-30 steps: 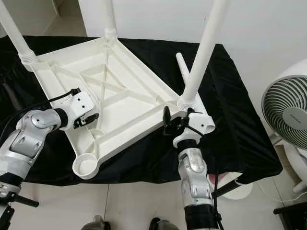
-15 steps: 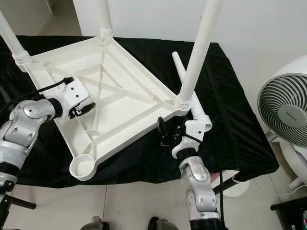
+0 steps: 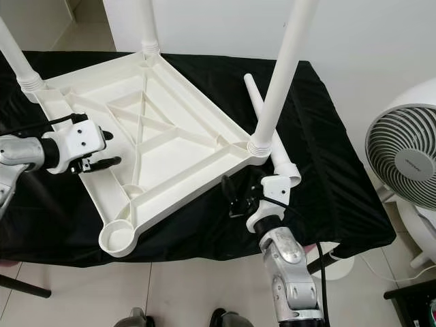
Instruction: Building children table
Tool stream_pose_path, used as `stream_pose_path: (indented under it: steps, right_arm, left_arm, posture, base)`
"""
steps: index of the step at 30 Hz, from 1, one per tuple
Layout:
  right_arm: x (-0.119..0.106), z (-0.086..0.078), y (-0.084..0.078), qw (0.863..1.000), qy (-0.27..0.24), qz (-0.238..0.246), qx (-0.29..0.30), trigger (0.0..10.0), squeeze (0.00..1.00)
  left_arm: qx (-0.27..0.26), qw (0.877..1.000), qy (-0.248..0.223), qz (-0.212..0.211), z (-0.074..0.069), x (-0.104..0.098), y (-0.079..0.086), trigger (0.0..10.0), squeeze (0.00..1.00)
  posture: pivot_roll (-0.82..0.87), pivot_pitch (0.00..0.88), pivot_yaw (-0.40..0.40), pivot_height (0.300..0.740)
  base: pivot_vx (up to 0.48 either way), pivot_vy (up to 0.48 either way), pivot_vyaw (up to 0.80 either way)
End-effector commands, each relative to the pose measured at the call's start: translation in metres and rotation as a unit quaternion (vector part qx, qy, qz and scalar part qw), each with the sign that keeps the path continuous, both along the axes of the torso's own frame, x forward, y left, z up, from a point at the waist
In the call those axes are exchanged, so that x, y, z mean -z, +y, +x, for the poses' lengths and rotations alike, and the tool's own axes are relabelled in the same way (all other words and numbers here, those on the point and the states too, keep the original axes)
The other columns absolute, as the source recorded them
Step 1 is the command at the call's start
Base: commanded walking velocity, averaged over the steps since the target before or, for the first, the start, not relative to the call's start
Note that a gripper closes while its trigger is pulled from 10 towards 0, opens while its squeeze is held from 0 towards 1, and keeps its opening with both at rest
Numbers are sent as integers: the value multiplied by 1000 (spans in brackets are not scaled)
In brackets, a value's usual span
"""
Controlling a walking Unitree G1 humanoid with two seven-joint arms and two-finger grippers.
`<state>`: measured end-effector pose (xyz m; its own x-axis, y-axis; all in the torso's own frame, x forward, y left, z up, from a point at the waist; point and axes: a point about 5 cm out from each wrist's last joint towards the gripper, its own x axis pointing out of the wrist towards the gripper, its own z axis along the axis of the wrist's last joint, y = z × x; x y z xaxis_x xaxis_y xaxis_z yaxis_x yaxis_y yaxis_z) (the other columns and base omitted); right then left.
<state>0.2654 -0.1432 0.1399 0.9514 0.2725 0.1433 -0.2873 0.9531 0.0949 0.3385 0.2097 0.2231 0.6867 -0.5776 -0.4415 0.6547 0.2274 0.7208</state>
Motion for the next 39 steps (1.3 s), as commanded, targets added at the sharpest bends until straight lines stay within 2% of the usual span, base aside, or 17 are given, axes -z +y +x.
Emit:
stream_pose_path:
  steps: [1,4,10,18,22,28,34,36,39]
  right_arm:
    - [1,-2,1,1000,7,1,-8,10000,0]
    - [1,-3,2,1000,9,1,-11,10000,0]
    - [0,-6,4,1000,8,-6,-20,10000,0]
    - [-1,-5,6,1000,7,-7,-26,10000,0]
    - [-2,-5,6,1000,7,-8,-29,10000,0]
    - [-1,-7,6,1000,9,-9,-28,10000,0]
    - [0,-8,7,1000,10,-9,-28,10000,0]
    - [0,-7,10,999,10,-8,-31,10000,0]
    - [0,-7,10,999,10,-8,-31,10000,0]
  left_arm:
    - [51,994,83,40,-10,15,3,10000,0]
    - [68,990,109,59,-14,20,5,10000,0]
    - [90,984,130,81,-17,31,2,10000,0]
    - [111,979,133,110,-18,44,-6,10000,0]
    - [127,972,135,147,-18,49,-7,10000,0]
    - [122,968,133,175,-15,49,0,10000,0]
    - [126,965,136,184,-16,50,3,10000,0]
    - [138,964,127,190,-12,54,-5,10000,0]
    - [142,963,123,192,-12,55,-7,10000,0]
  posture:
    - [127,120,-34,740]
    - [123,120,-30,740]
    - [112,115,-28,740]
    - [106,107,-27,740]
    - [105,104,-24,740]
    - [95,97,-15,740]
    - [94,96,-11,740]
    - [93,93,-10,740]
    - [93,93,-10,740]
  base:
    - [0,0,0]
    - [0,0,0]
    - [0,0,0]
    - [0,0,0]
    - [0,0,0]
    - [0,0,0]
    - [0,0,0]
    - [0,0,0]
    - [0,0,0]
